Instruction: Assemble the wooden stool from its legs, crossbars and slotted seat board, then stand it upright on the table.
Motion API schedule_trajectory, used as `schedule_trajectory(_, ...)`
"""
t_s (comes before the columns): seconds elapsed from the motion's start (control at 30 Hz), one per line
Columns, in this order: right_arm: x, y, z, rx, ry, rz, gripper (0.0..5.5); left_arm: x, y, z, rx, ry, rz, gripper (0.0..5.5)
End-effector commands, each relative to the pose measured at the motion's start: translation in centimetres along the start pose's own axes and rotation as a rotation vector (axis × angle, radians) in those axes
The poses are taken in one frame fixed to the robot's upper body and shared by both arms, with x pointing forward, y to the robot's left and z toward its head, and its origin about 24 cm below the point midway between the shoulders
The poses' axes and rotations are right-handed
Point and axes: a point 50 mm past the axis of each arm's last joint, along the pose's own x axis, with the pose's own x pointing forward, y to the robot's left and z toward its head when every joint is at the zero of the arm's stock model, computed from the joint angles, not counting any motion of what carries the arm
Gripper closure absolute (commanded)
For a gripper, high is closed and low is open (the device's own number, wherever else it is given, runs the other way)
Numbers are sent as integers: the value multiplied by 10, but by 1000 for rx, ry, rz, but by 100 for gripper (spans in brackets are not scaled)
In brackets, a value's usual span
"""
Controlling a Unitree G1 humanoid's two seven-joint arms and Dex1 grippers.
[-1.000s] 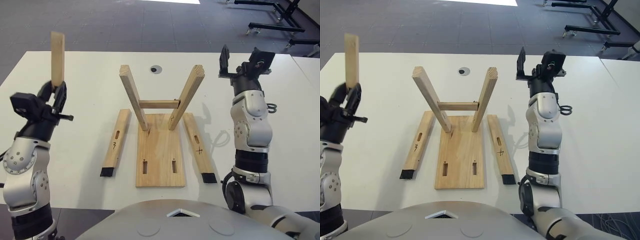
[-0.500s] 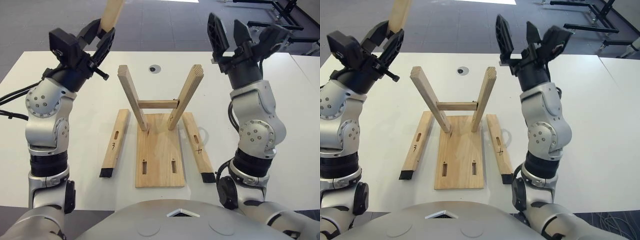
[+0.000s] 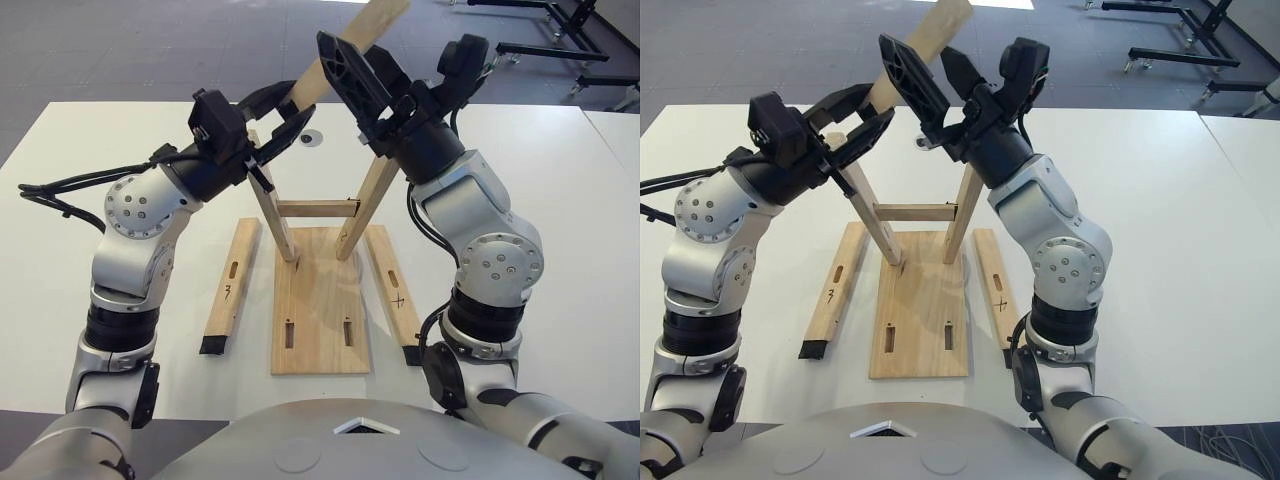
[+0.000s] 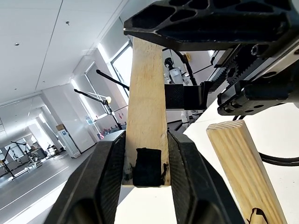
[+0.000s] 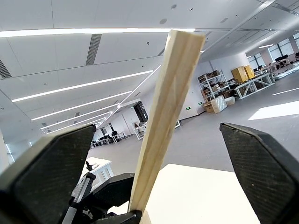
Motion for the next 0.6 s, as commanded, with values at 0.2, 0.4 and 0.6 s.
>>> schedule_trajectory(0.2,0,9,5,100,-40,95,227,-3,0,-5,-3,31,-2,422)
schedule_trajectory(0.4,-2,2,1,119,-26,67,328,-5,-3,-7,-18,42,-7,422)
schedule_trajectory(0.6,-6,-3,-5,101,15,55,435,-6,-8,-9,-64,37,5,422)
